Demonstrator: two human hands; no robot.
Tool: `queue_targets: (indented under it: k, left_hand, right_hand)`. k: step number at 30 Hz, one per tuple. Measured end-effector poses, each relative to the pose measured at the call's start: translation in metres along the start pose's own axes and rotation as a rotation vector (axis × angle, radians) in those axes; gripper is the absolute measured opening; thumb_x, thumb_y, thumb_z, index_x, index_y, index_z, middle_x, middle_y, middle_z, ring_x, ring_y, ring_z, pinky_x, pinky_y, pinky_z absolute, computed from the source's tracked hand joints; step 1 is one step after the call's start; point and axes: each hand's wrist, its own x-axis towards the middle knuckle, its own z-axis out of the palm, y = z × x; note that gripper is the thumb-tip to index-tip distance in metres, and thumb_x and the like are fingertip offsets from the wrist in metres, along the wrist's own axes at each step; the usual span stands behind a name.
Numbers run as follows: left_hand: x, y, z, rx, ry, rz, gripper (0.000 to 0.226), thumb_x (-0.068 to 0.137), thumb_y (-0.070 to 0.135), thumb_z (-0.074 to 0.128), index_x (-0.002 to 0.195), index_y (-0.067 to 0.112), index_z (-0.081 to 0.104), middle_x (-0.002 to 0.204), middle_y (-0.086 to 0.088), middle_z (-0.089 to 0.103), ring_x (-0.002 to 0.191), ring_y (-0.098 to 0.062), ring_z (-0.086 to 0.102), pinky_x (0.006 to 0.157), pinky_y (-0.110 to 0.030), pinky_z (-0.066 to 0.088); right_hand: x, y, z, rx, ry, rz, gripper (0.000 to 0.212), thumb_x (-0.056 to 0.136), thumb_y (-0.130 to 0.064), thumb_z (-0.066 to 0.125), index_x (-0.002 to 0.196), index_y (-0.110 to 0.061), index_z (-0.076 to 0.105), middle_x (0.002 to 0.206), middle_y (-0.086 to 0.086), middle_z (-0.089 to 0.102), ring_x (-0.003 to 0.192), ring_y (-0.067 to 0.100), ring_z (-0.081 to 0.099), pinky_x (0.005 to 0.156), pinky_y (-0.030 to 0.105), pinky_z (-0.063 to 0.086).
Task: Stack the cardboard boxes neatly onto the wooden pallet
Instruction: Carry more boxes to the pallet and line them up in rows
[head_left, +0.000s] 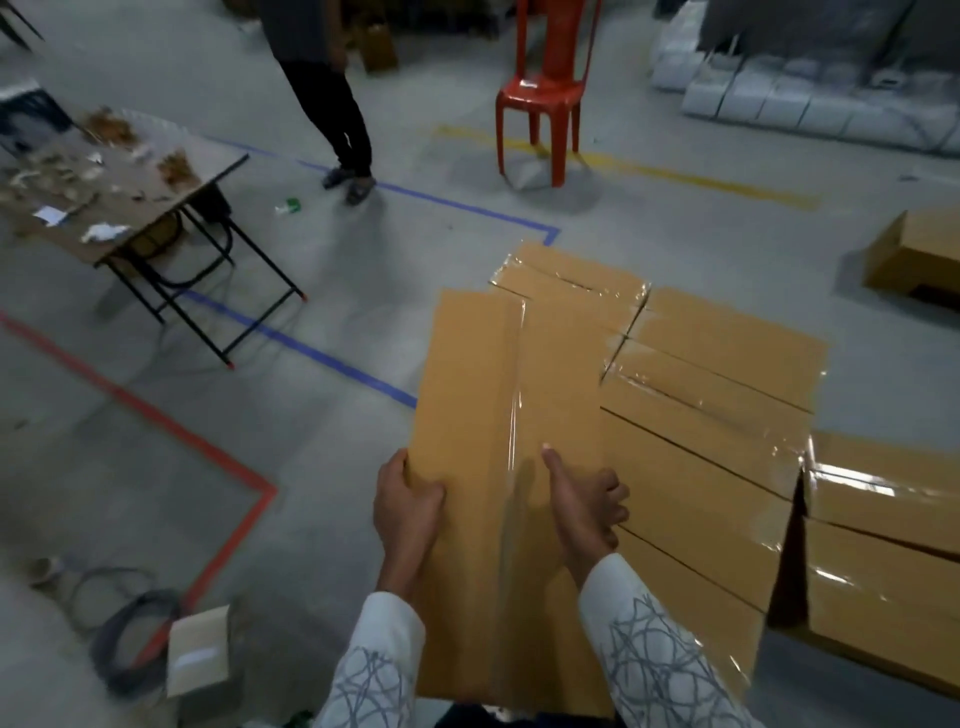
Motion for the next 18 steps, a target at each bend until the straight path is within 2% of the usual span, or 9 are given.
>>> queue_targets:
  k: [3,7,12,14,16,18]
  left_hand:
    - [0.036,0.013,-0.004,0.037,-0.011,0.007,0.075,0.07,0.035,0.064,0.143,0.022,0.055,0.137,-0.002,0.061,0.119,-0.025,0.06,0.1,-0.041,0.049]
    - [0.087,0.036,-0.009,0.078,-0.035,0.045,0.07,0.073,0.031,0.065,0.141,0.019,0.057,0.134,-0.004,0.062,0.118,-0.028,0.061,0.098,-0.037,0.048]
    - [0.18,0.065,-0.011,0.165,-0.085,0.111,0.081,0.062,0.04,0.057,0.14,0.016,0.059,0.134,-0.008,0.064,0.12,-0.031,0.061,0.101,-0.037,0.047]
    - [0.221,0.079,-0.012,0.211,-0.149,0.147,0.074,0.07,0.038,0.063,0.141,0.015,0.058,0.136,-0.009,0.062,0.122,-0.033,0.06,0.103,-0.039,0.045]
    - [0.264,0.09,-0.012,0.257,-0.204,0.209,0.06,0.08,0.025,0.07,0.138,0.013,0.059,0.135,-0.011,0.061,0.122,-0.035,0.059,0.104,-0.04,0.044]
    - [0.305,0.102,-0.016,0.317,-0.254,0.281,0.056,0.082,0.02,0.071,0.136,0.011,0.06,0.134,-0.012,0.061,0.121,-0.036,0.059,0.103,-0.041,0.043]
  right_hand:
    - [0.012,-0.021,0.016,0.033,-0.038,0.01,0.112,0.08,-0.072,0.071,0.159,-0.008,0.022,0.164,0.014,0.021,0.146,0.042,0.024,0.114,0.064,0.032]
    - [0.018,-0.047,0.034,0.113,-0.096,0.049,0.113,0.083,-0.067,0.073,0.161,-0.007,0.018,0.166,0.014,0.018,0.148,0.042,0.023,0.115,0.06,0.035]
    - [0.032,-0.086,0.075,0.249,-0.123,0.11,0.12,0.079,-0.07,0.074,0.162,-0.009,0.014,0.165,0.014,0.019,0.147,0.041,0.025,0.117,0.059,0.035]
    - [0.04,-0.103,0.102,0.3,-0.062,0.151,0.124,0.075,-0.073,0.075,0.161,-0.006,0.016,0.163,0.015,0.022,0.145,0.041,0.027,0.117,0.059,0.035]
    - [0.045,-0.121,0.132,0.327,-0.012,0.204,0.124,0.074,-0.076,0.074,0.16,-0.005,0.018,0.161,0.016,0.023,0.144,0.041,0.029,0.116,0.058,0.035]
    - [0.048,-0.139,0.163,0.383,0.01,0.263,0.122,0.075,-0.076,0.073,0.16,-0.006,0.019,0.16,0.015,0.025,0.143,0.041,0.031,0.116,0.058,0.036]
